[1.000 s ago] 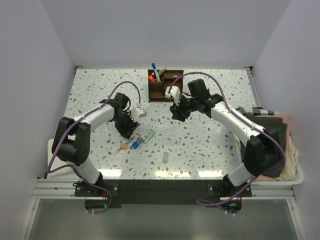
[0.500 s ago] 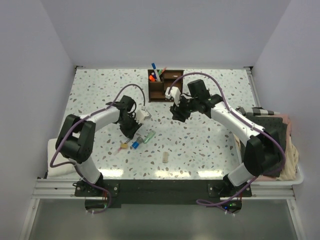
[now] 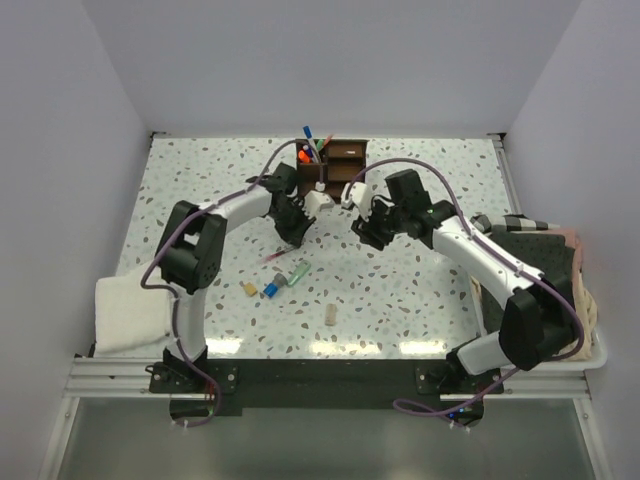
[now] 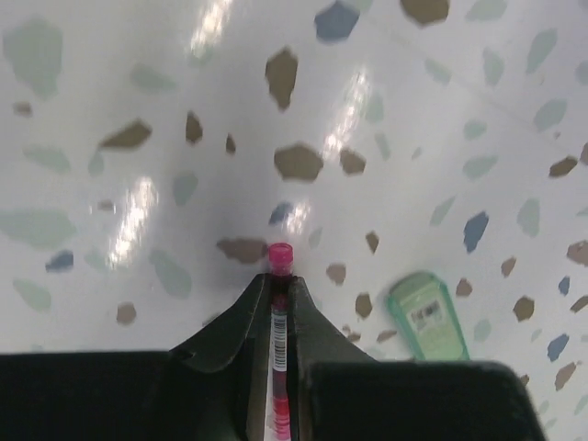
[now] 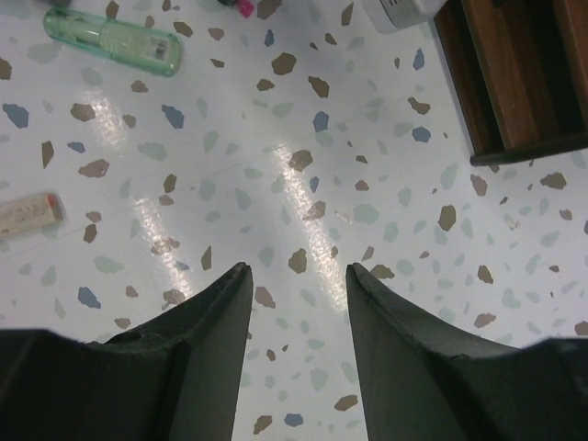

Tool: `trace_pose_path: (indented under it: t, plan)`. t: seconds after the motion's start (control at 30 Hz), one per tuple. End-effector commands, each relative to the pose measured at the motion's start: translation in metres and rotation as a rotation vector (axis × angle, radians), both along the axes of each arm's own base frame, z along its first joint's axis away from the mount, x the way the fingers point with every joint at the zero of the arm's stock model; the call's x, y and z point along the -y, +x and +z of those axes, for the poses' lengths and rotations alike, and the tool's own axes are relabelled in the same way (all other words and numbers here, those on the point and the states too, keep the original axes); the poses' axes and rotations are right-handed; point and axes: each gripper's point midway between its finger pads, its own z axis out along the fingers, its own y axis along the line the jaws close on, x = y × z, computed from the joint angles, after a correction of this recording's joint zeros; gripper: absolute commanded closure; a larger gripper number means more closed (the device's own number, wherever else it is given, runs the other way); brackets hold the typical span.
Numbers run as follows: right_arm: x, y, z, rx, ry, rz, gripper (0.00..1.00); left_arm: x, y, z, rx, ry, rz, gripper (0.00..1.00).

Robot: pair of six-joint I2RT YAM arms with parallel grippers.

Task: Sort the stationery into containers
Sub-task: Move the pen to the center of the board, then pick up the pen from the corner of the board.

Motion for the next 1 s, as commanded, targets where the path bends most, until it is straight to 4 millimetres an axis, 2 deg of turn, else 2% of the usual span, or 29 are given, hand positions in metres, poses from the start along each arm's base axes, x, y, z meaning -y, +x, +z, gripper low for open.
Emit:
trace_pose_path:
  t: [0.0,0.03,0.07,0.1,0.13,0.2,0.27,0.3,0.33,0.37,0.4,0.47,0.5,0.53,0.57,0.6,0.67,0.7,0.73,0.77,0.83,0.87,0.9,0.93,0.97]
  plan:
    - [0.027,0.001,0.005,0.046,-0.042,-0.050,0.51,0.060,0.003,-0.007,0.003,-0.107,-0.123,0.91]
    - [0.031,-0.001,0.002,0.042,-0.051,-0.048,0.51,0.075,0.003,0.003,-0.014,-0.163,-0.123,0.88]
    - [0.033,-0.001,0.002,0.041,-0.054,-0.050,0.51,0.082,0.002,0.006,-0.028,-0.186,-0.121,0.85]
    - [0.034,-0.002,0.000,0.035,-0.058,-0.045,0.51,0.088,0.003,0.011,-0.030,-0.207,-0.113,0.79]
    - [0.035,-0.002,-0.001,0.032,-0.065,-0.040,0.51,0.092,0.006,0.018,-0.034,-0.223,-0.085,0.69]
    - [0.032,0.000,0.001,0.033,-0.061,-0.019,0.51,0.090,0.012,0.039,0.016,-0.232,-0.069,0.60]
    - [0.030,0.002,-0.005,0.010,-0.071,0.010,0.51,0.079,0.020,0.054,0.072,-0.208,-0.030,0.50]
    - [0.024,0.005,0.000,0.014,-0.055,0.031,0.51,0.068,0.022,0.069,0.100,-0.214,-0.008,0.46]
    - [0.022,0.005,-0.002,0.004,-0.061,0.059,0.51,0.061,0.024,0.078,0.117,-0.217,0.007,0.39]
    - [0.018,0.005,-0.008,-0.018,-0.066,0.083,0.50,0.055,0.025,0.087,0.131,-0.225,0.014,0.36]
    - [0.010,0.009,-0.003,-0.017,-0.044,0.122,0.50,0.042,0.026,0.105,0.153,-0.233,0.036,0.32]
    - [0.003,0.008,-0.005,-0.034,-0.042,0.194,0.50,0.025,0.029,0.124,0.192,-0.226,0.063,0.29]
    - [-0.005,0.016,-0.008,-0.045,-0.036,0.217,0.50,0.006,0.033,0.141,0.226,-0.223,0.109,0.29]
    - [-0.014,0.013,-0.009,-0.057,-0.029,0.265,0.50,-0.009,0.037,0.145,0.249,-0.195,0.164,0.26]
    - [-0.019,0.015,-0.014,-0.069,-0.035,0.286,0.50,-0.024,0.040,0.149,0.269,-0.178,0.208,0.25]
    - [-0.030,0.022,-0.018,-0.075,-0.043,0.315,0.51,-0.049,0.041,0.152,0.286,-0.152,0.270,0.23]
    - [-0.051,0.015,-0.028,-0.077,-0.079,0.417,0.54,-0.086,0.043,0.155,0.332,-0.082,0.370,0.23]
    - [-0.063,0.017,-0.034,-0.075,-0.093,0.450,0.55,-0.098,0.039,0.144,0.328,-0.053,0.401,0.22]
    - [-0.080,0.012,-0.036,-0.046,-0.104,0.505,0.55,-0.111,0.040,0.143,0.342,-0.027,0.447,0.22]
    - [-0.090,0.008,-0.040,-0.038,-0.111,0.535,0.56,-0.123,0.041,0.145,0.356,-0.024,0.483,0.22]
    - [-0.117,0.001,-0.048,-0.011,-0.118,0.603,0.56,-0.133,0.040,0.141,0.350,-0.020,0.523,0.23]
    - [-0.126,-0.002,-0.052,-0.012,-0.118,0.617,0.57,-0.140,0.041,0.144,0.358,-0.021,0.545,0.23]
    - [-0.137,0.000,-0.047,0.004,-0.105,0.626,0.57,-0.144,0.042,0.144,0.362,-0.021,0.557,0.23]
    - [-0.147,-0.004,-0.058,-0.026,-0.104,0.632,0.57,-0.149,0.042,0.144,0.368,-0.014,0.572,0.23]
    - [-0.153,-0.003,-0.058,-0.033,-0.096,0.633,0.58,-0.155,0.043,0.144,0.370,-0.010,0.586,0.23]
